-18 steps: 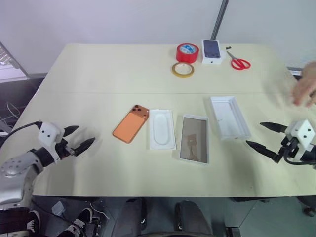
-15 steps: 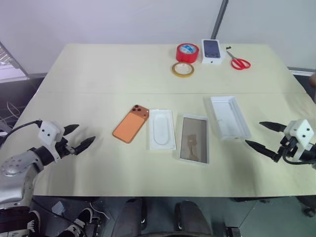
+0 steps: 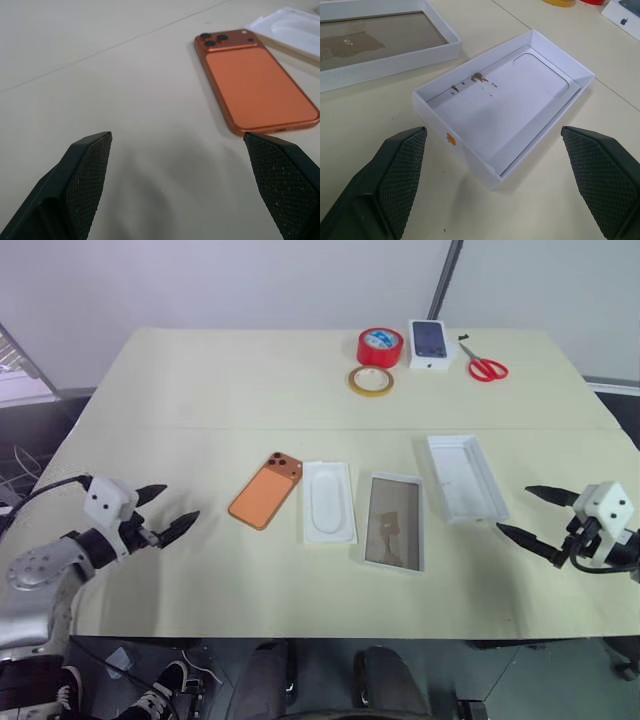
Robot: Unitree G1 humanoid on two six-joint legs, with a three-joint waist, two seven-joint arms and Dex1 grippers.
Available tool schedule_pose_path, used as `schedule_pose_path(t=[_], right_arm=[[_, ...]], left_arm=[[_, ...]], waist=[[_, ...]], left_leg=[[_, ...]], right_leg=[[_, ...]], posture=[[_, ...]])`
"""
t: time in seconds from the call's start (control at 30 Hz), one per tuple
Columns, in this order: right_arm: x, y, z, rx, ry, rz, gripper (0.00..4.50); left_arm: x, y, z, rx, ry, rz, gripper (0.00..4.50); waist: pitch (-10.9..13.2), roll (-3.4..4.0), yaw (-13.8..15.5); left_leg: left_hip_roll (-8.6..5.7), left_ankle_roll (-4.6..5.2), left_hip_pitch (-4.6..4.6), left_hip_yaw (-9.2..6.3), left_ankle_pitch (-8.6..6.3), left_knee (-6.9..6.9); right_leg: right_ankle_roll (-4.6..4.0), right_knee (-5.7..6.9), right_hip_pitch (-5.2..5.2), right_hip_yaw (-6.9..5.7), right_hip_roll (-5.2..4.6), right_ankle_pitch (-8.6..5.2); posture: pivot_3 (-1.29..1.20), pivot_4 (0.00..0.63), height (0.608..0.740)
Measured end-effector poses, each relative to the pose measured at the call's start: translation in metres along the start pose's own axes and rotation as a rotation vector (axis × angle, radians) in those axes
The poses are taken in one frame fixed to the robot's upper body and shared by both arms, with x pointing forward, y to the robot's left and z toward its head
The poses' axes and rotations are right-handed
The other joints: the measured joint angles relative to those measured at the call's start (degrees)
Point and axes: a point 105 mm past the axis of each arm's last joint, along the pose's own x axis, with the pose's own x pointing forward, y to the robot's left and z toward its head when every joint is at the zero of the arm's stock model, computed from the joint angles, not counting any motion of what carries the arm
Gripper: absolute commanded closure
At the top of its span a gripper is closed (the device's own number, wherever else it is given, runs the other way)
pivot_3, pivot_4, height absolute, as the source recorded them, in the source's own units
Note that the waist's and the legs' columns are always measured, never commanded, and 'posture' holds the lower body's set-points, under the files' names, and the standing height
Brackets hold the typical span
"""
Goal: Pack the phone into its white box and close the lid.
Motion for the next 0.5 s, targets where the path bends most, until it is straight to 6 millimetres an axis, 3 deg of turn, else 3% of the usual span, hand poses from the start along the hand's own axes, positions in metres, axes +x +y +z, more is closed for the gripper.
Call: schedule_pose_path(t=[0.33,0.5], right_arm=[[0.005,0.001,0.001,-0.005,-0.003,0.004,0.01],[0.016,0.003,0.018,-0.053,-0.043,0.030,0.01]], left_arm=[[0.012,-0.013,0.011,-0.024,-0.019,-0.023,0.08],[0.023,-0.028,0.017,-0.106,0.008,-0.052,0.08]], waist=[[0.0,0.00,0.1],[0.0,0.01,0.0]], left_leg=[[0.00,0.01,0.00,0.00,0.01,0.02],[0.00,0.02,0.00,0.00,0.01,0.03]], right_leg=[[0.08,0.01,0.02,0.00,0.01,0.04],[0.16,0.03,0.02,-0.01,0.03,0.08]], posture=[[0.00,0.150,0.728],[0.00,0.150,0.728]])
